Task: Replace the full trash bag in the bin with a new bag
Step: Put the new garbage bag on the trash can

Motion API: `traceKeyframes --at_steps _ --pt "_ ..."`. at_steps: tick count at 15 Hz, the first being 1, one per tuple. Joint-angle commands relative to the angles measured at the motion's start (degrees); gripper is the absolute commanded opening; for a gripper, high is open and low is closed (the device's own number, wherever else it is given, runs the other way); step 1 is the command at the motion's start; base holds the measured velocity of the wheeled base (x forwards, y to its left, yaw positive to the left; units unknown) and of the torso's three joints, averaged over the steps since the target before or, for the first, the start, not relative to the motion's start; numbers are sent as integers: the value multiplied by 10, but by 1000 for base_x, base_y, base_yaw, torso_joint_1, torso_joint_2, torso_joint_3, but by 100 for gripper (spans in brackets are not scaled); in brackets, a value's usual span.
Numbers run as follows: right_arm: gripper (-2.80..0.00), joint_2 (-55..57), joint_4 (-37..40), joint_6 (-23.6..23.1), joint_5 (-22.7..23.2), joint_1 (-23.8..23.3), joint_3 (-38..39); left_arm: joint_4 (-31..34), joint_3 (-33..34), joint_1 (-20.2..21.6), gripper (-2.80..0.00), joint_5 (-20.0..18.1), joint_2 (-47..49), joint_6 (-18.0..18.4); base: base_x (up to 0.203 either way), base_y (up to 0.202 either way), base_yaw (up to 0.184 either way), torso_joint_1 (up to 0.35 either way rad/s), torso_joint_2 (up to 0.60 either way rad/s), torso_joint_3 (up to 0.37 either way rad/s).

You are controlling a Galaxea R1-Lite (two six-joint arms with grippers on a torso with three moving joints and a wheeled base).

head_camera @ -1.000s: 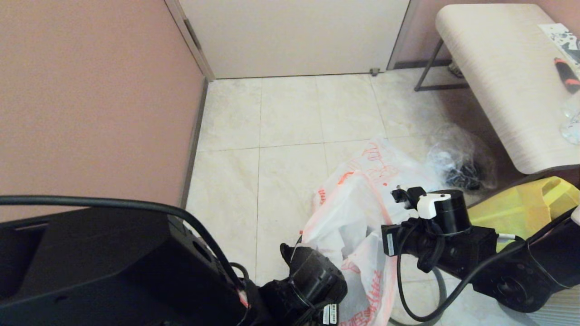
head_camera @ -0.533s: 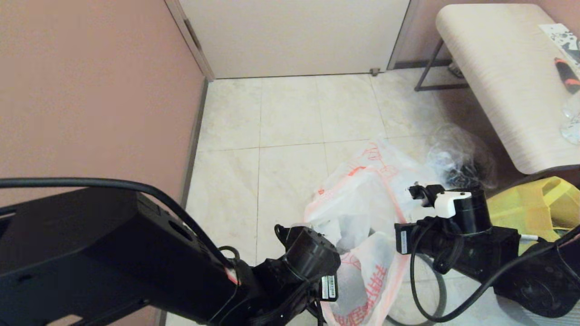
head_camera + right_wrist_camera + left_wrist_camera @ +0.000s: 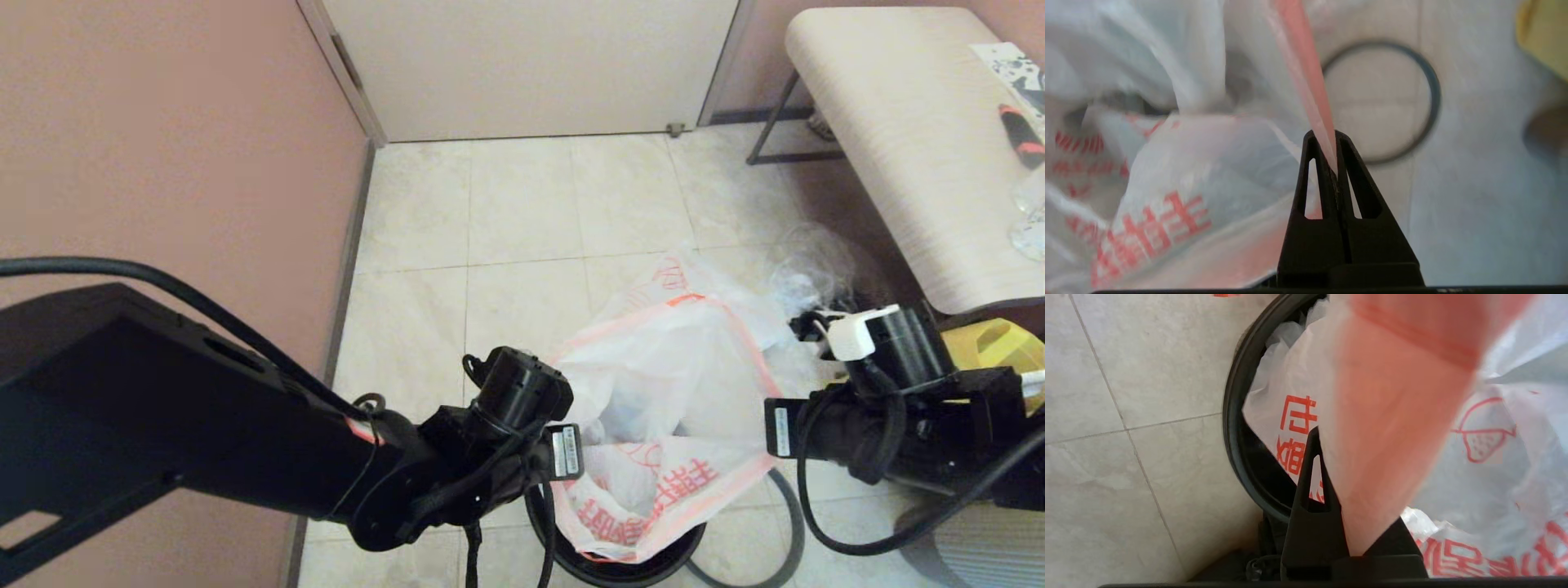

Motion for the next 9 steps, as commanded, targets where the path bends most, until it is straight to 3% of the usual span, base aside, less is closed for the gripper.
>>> traceKeyframes --at_steps 1,5,9 --pt "-280 -44 67 12 -1 2 -18 29 -33 -2 -280 1 -4 -3 0 0 0 0 0 0" --pt "-280 -63 108 33 1 19 -20 142 -90 -24 -280 -23 -22 -6 0 0 0 0 0 0" --pt "-280 33 75 42 7 20 -23 145 -38 -3 -280 -27 27 -13 0 0 0 0 0 0"
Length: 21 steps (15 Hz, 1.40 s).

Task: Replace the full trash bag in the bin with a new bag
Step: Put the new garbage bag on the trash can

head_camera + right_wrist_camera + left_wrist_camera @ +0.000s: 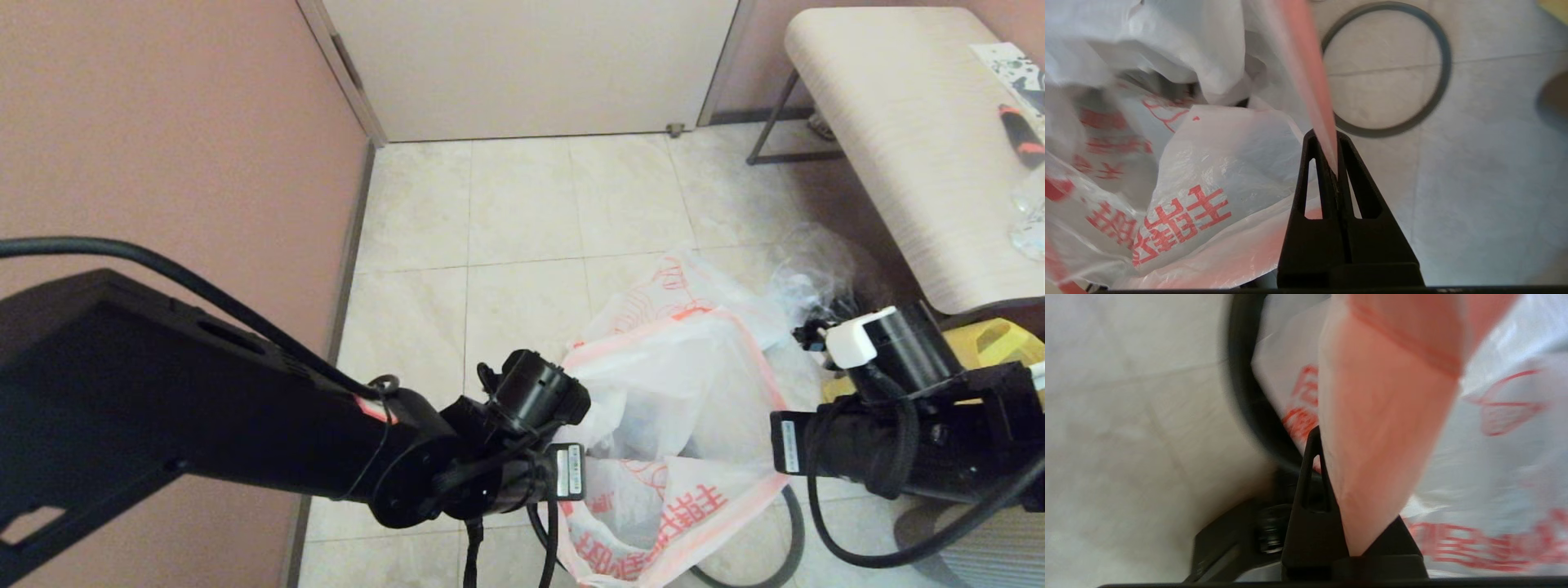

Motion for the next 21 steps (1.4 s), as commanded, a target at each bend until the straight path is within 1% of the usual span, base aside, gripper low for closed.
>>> traceKeyframes --at_steps 1,3,4,6,7,8,11,13,14,17,19,20,21 --pt "-280 67 -31 2 0 1 -2 -16 28 14 -280 1 34 -2 0 0 0 0 0 0" --pt "-280 108 -62 4 1 1 -1 -77 60 37 -280 4 64 1 0 0 0 0 0 0" --pt "-280 114 -67 16 1 3 7 -96 72 44 -280 5 69 5 0 0 0 0 0 0" --pt "-280 114 -68 27 1 11 37 -101 93 33 -280 5 61 5 0 0 0 0 0 0" --pt "-280 117 -68 28 0 14 57 -101 105 16 -280 7 54 5 0 0 0 0 0 0" --pt "-280 127 -68 28 0 17 68 -101 114 9 -280 12 47 4 0 0 0 0 0 0" --pt "-280 179 -69 28 -4 22 72 -101 131 9 -280 16 61 4 0 0 0 0 0 0" --pt "-280 232 -70 24 -7 20 49 -101 121 18 -280 19 91 8 0 0 0 0 0 0" --pt "-280 264 -70 20 -8 18 25 -101 102 25 -280 19 109 12 0 0 0 0 0 0" --pt "-280 332 -70 -8 -32 15 -62 -101 50 33 -280 20 129 16 0 0 0 0 0 0" --pt "-280 351 -75 -16 -38 16 -114 -114 34 35 -280 20 136 16 0 0 0 0 0 0" --pt "-280 362 -105 -19 -37 16 -135 -128 32 38 -280 25 141 18 0 0 0 0 0 0" --pt "-280 372 -138 -41 -36 17 -151 -129 36 40 -280 29 139 23 0 0 0 0 0 0"
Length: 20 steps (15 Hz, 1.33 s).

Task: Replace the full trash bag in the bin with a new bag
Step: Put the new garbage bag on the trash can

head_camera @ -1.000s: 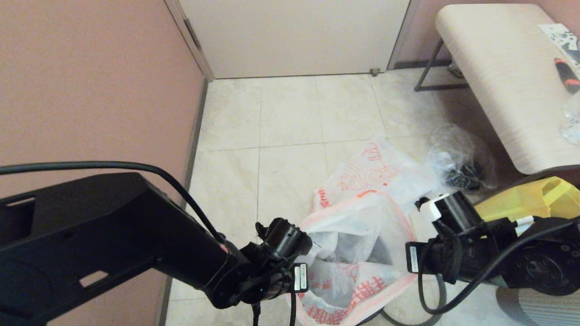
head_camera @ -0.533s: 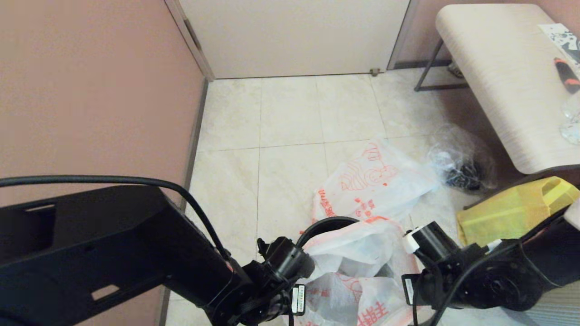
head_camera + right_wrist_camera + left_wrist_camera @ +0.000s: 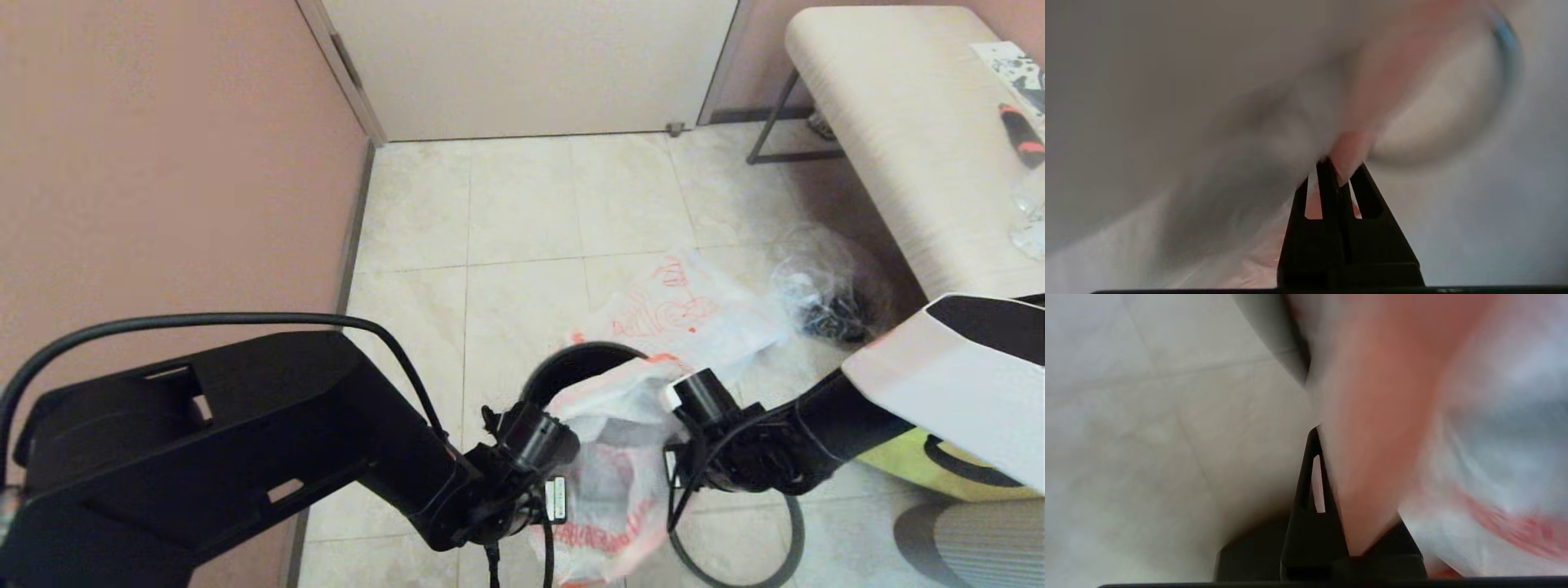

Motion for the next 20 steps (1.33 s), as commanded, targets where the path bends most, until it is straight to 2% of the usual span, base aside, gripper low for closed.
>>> traceKeyframes --at_steps 1,5,7,9,12,17,20 --pt "-280 33 -33 -34 -2 4 -32 1 12 8 -280 8 2 -1 0 0 0 0 0 0" --pt "-280 19 -63 -42 -3 65 -43 -56 93 47 -280 28 -32 14 0 0 0 0 0 0" --pt "-280 20 -85 -75 -5 77 -57 -148 146 90 -280 39 -46 36 0 0 0 0 0 0" --pt "-280 17 -88 -87 -6 79 -76 -241 165 128 -280 63 -40 43 0 0 0 0 0 0" --pt "-280 -17 -80 -97 -26 72 -64 -333 167 141 -280 72 -28 65 0 0 0 0 0 0" --pt "-280 -58 -72 -98 -57 61 2 -349 159 127 -280 79 -34 66 0 0 0 0 0 0" --pt "-280 -107 -73 -97 -61 60 43 -349 163 112 -280 78 -36 63 0 0 0 0 0 0"
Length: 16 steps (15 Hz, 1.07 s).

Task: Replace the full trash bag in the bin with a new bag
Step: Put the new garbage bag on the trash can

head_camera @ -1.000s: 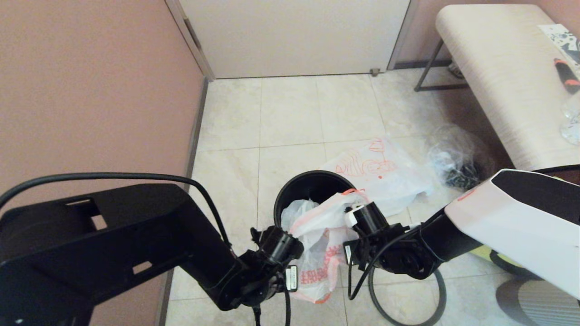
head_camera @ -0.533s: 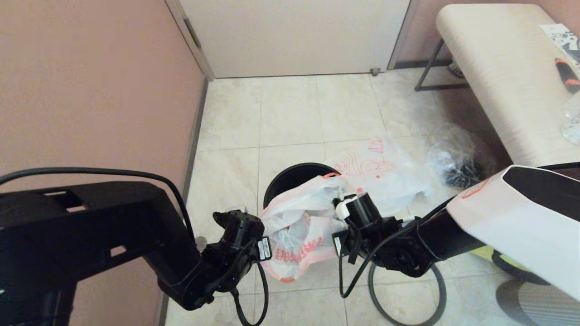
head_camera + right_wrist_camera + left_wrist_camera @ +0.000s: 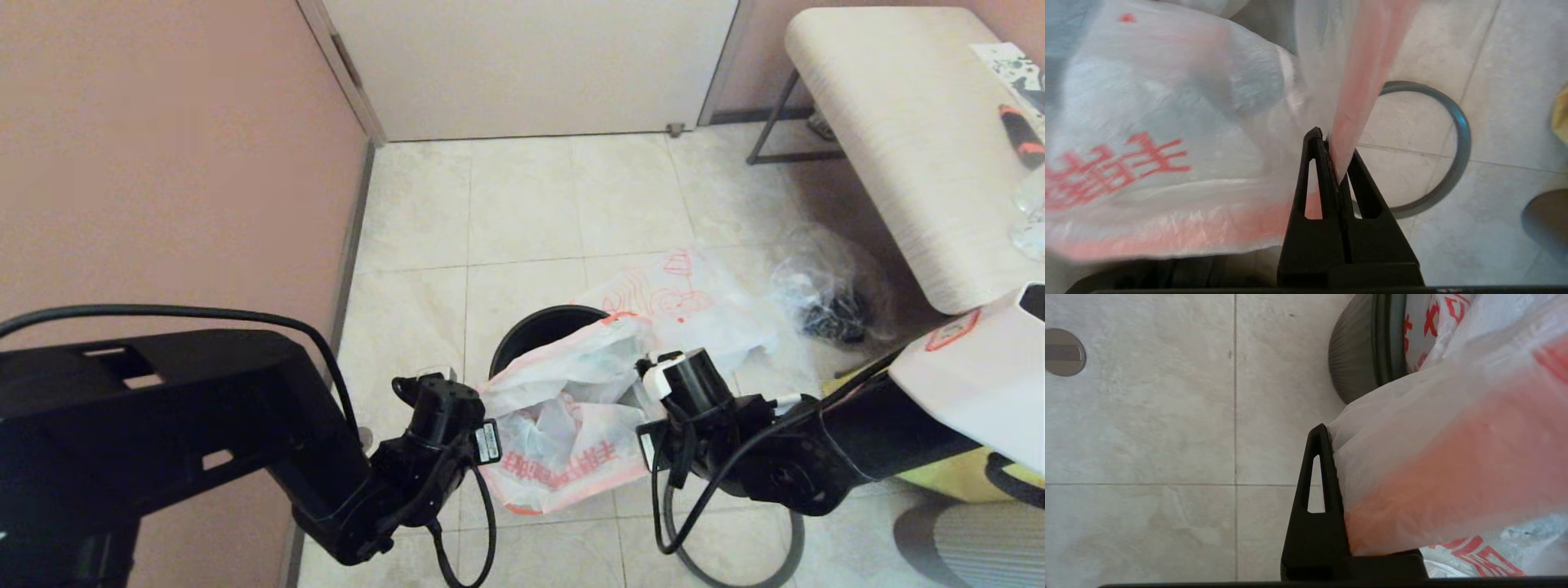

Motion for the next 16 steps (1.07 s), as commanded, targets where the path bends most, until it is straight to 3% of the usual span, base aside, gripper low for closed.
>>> traceKeyframes --at_steps 1,6,10,16 --pt "-280 -42 0 1 -1 0 24 -4 3 -6 -280 1 -4 -3 0 0 0 0 0 0" --pt "-280 -4 -3 0 -2 -23 58 -44 -4 -6 -280 2 25 -2 0 0 0 0 0 0" --pt "-280 88 -22 -3 -2 -43 -3 -44 -40 18 -280 4 47 1 0 0 0 0 0 0" --pt "-280 114 -145 -25 0 -61 -36 -43 -73 28 -280 25 60 1 0 0 0 0 0 0"
